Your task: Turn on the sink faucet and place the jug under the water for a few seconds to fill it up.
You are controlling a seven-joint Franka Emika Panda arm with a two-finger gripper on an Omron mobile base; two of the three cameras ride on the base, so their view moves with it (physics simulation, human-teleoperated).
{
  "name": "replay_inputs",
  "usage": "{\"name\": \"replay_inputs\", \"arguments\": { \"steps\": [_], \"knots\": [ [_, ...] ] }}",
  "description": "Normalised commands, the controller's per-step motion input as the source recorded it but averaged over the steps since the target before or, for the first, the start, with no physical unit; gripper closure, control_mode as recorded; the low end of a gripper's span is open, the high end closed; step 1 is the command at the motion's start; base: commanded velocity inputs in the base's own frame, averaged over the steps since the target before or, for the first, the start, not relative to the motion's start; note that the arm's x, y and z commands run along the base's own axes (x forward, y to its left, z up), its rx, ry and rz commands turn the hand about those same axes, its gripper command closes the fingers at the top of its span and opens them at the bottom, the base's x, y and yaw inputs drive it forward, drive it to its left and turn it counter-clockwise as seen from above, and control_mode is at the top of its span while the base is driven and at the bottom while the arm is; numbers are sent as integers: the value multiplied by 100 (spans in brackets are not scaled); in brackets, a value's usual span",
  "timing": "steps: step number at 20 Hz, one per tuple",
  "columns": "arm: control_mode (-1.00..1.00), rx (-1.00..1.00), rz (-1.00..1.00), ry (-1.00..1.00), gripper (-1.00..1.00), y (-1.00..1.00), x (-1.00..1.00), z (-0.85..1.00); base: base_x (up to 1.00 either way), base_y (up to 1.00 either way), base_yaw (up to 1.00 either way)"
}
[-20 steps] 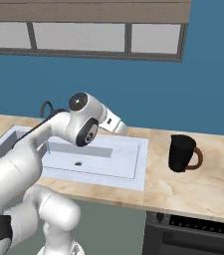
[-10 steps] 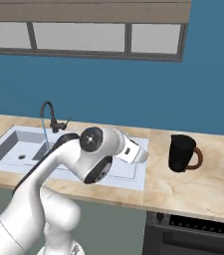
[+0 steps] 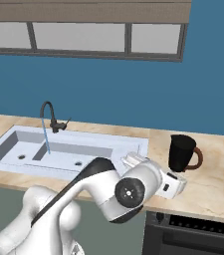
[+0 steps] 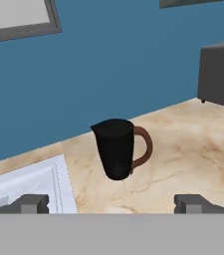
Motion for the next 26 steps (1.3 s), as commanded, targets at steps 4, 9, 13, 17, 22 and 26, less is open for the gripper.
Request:
{"name": "replay_inputs", "arguments": {
  "steps": [4, 9, 13, 17, 22, 26],
  "knots": [
    [-100, -5, 10, -12, -100, -69, -20, -16, 0, 0, 0],
    [-100, -13, 3, -24, -100, -12, 2, -27, 0, 0, 0],
    [-100, -15, 7, -19, -100, 0, 43, -34, 0, 0, 0],
    [-100, -18, 8, -5, -100, 0, 48, -21, 0, 0, 0],
    [-100, -14, 8, 0, -100, -28, 33, -2, 0, 0, 0],
    [-100, -12, 8, 0, -100, -36, 19, 0, 0, 0, 0]
  ]
}}
